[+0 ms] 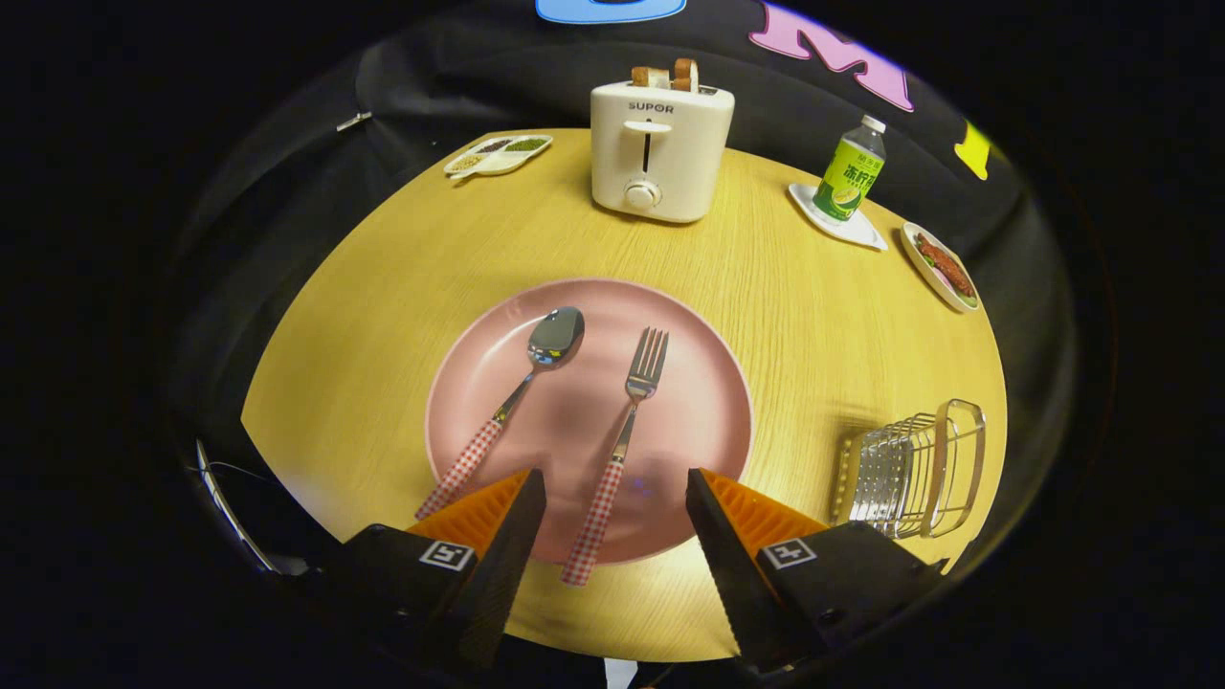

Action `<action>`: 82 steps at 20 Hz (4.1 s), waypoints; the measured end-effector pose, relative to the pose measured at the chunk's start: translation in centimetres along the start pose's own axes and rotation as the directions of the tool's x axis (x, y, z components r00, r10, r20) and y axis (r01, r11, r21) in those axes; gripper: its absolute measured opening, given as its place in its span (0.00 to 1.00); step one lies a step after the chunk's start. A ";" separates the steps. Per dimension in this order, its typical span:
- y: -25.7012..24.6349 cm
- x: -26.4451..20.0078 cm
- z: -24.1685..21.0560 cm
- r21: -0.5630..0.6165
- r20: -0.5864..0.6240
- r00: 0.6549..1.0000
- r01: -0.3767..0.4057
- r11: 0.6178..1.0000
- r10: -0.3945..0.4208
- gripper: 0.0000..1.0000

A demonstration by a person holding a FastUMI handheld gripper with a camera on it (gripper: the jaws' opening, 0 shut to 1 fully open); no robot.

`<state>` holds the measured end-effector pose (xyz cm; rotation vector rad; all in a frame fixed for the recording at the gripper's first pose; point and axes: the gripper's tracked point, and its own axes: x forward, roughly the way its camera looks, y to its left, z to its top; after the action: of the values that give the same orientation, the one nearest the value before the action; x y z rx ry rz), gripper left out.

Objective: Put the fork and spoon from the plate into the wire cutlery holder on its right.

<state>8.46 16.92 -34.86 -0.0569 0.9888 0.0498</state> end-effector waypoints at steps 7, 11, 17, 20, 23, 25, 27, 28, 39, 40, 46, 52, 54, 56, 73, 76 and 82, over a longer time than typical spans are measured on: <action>0.3 1.9 -1.6 0.008 -0.102 0.995 -0.011 1.000 0.011 0.57; 0.3 1.9 -1.9 0.007 -0.135 0.990 -0.032 0.999 0.033 0.26; -0.2 0.1 -1.5 0.029 -0.125 0.980 -0.151 0.988 0.154 0.13; -2.1 -2.9 -1.3 0.032 -0.100 0.981 -0.164 0.986 0.166 0.13; -4.8 -6.9 -1.6 -0.013 -0.089 0.980 -0.178 0.984 0.176 0.13; -7.5 -9.9 -2.2 -0.051 -0.097 0.981 -0.175 0.983 0.170 0.13; -10.8 -12.2 -3.0 -0.073 -0.118 0.982 -0.158 0.985 0.149 0.13; -12.5 -13.2 -3.3 -0.079 -0.132 0.982 -0.148 0.986 0.136 0.13; -22.7 -15.2 -5.0 -0.177 -0.412 0.906 -0.182 0.967 0.095 0.13; -23.1 -14.7 -5.2 -0.208 -0.442 0.893 -0.189 0.960 0.080 0.13; -24.6 -13.3 -5.6 -0.282 -0.590 0.807 -0.234 0.930 0.024 0.13; -24.6 -11.8 -5.2 -0.274 -0.679 0.734 -0.265 0.924 0.009 0.14; -24.2 -11.3 -4.1 -0.261 -0.669 0.743 -0.264 0.928 0.023 0.14; -23.8 -10.9 -3.0 -0.239 -0.650 0.759 -0.260 0.936 0.044 0.17; -18.0 -16.3 6.8 0.142 0.025 0.972 -0.236 0.961 0.234 1.00; -16.0 -17.4 7.3 0.203 0.111 0.971 -0.229 0.952 0.210 0.99; -10.4 -15.6 7.8 0.247 0.214 0.966 -0.198 0.949 0.146 1.00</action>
<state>7.12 6.85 -17.22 0.2785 0.7961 0.0812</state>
